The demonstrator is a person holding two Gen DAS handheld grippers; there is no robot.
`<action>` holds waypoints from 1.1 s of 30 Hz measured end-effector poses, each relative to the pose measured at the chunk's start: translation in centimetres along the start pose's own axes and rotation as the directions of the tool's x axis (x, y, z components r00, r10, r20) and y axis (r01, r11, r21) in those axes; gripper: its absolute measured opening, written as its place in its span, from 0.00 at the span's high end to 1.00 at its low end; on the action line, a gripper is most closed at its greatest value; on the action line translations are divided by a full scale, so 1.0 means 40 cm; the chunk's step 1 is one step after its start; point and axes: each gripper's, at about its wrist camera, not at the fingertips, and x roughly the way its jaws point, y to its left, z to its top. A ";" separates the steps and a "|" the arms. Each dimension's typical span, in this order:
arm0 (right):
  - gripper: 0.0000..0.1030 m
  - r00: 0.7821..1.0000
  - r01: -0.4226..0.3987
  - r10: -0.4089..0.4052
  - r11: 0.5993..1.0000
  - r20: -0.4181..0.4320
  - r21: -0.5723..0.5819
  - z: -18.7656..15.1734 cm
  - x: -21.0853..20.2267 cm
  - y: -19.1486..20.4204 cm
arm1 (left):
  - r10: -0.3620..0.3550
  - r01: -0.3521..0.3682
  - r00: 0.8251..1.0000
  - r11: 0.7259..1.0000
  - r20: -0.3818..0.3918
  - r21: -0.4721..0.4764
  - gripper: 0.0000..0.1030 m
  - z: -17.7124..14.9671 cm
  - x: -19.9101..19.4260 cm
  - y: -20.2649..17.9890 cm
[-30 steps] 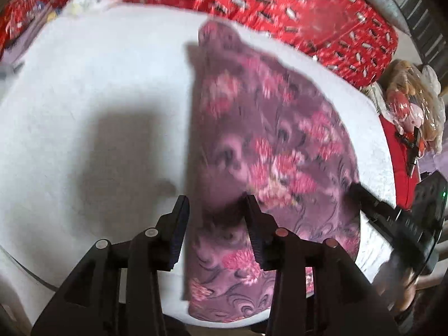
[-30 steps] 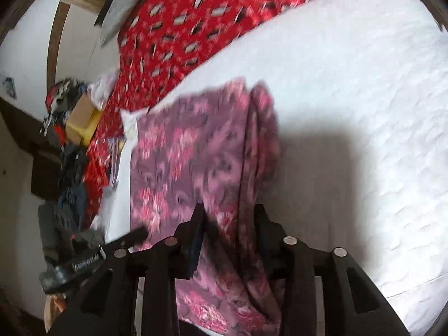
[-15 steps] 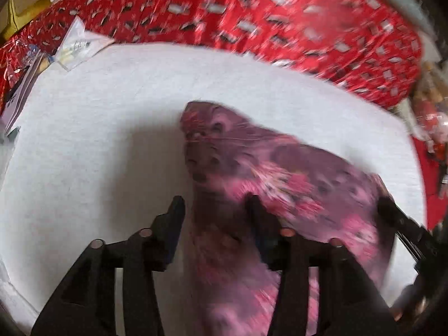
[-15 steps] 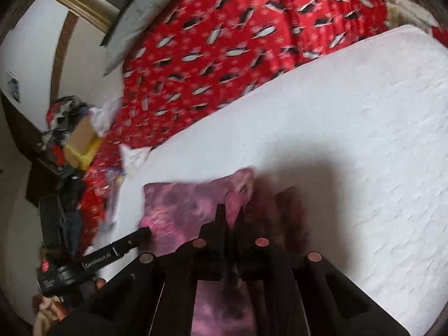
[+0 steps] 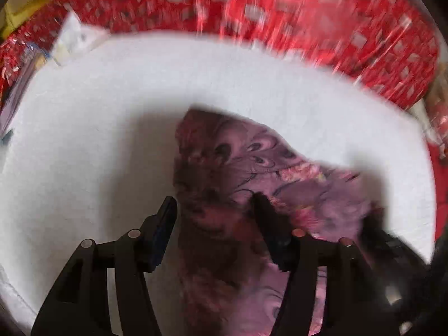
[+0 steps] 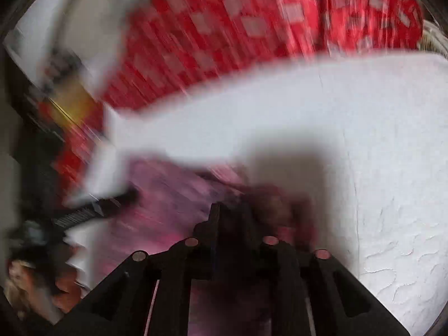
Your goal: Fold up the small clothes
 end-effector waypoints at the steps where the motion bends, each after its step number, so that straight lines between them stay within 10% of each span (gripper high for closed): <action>1: 0.92 1.000 -0.022 0.022 1.000 0.022 0.021 0.003 -0.007 -0.011 | -0.036 0.035 0.999 0.998 -0.003 -0.049 0.43 0.010 -0.014 0.023; 8: 0.80 0.993 -0.109 0.110 0.994 0.051 -0.030 -0.062 -0.168 0.018 | -0.102 0.106 0.989 0.994 0.103 -0.032 0.43 -0.095 -0.204 0.111; 14: 0.81 0.997 0.072 -0.077 0.988 -0.028 -0.140 -0.119 -0.105 0.048 | -0.039 0.038 0.998 0.999 0.042 0.026 0.39 -0.187 -0.190 0.076; 33: 0.62 0.981 0.109 -0.126 0.987 -0.150 -0.117 -0.324 -0.204 0.003 | 0.011 -0.011 1.000 0.998 -0.006 0.066 0.25 -0.352 -0.199 0.087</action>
